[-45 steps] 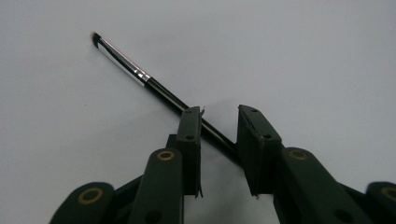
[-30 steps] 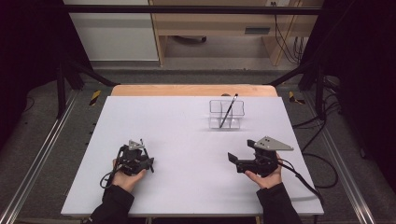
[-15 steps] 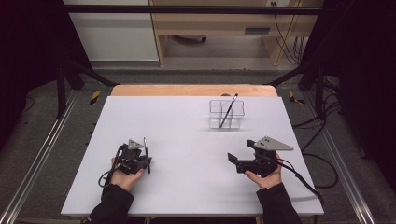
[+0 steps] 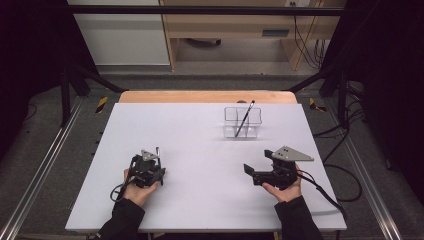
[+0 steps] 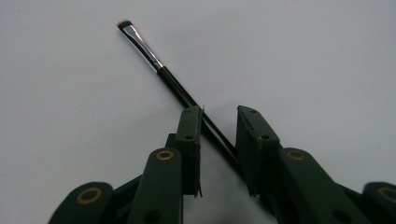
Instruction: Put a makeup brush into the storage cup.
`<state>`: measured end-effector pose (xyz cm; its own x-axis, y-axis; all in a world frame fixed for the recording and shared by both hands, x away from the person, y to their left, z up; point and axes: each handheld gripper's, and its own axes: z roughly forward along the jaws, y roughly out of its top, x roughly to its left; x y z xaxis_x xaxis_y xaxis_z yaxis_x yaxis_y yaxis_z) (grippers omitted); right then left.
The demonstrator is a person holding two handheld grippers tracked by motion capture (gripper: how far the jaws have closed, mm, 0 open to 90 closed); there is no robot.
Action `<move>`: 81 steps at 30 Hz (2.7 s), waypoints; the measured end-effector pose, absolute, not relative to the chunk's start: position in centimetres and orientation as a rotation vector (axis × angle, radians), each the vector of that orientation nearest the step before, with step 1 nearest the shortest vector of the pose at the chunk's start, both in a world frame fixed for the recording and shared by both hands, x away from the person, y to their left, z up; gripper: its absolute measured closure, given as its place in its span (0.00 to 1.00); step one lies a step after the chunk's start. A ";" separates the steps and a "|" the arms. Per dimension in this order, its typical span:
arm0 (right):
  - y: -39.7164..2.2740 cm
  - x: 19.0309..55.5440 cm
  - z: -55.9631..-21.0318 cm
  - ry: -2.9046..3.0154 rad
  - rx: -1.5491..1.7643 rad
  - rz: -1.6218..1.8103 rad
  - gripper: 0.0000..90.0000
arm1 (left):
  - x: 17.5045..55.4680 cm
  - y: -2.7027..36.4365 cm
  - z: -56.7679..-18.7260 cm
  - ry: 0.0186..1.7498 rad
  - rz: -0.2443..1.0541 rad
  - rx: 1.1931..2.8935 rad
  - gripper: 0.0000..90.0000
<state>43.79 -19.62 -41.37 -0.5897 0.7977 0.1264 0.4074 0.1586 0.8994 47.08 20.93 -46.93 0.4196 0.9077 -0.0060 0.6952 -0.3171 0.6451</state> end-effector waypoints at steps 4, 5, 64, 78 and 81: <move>-19.6 43.8 -41.4 2.063 1.149 1.413 0.09 | 47.1 20.9 -46.9 1.331 0.486 2.119 0.80; -19.6 43.8 -41.4 2.065 1.148 1.411 0.09 | 47.1 20.9 -46.9 1.322 0.478 2.123 0.81; -19.9 43.9 -41.1 2.072 1.147 1.416 0.09 | 51.2 19.0 -43.8 1.125 0.340 2.422 0.48; -19.9 43.9 -41.1 2.074 1.147 1.417 0.09 | 52.2 18.3 -44.9 1.148 0.282 2.481 0.62; -19.9 43.9 -41.1 2.074 1.147 1.417 0.09 | 52.2 18.3 -44.9 1.149 0.273 2.488 0.67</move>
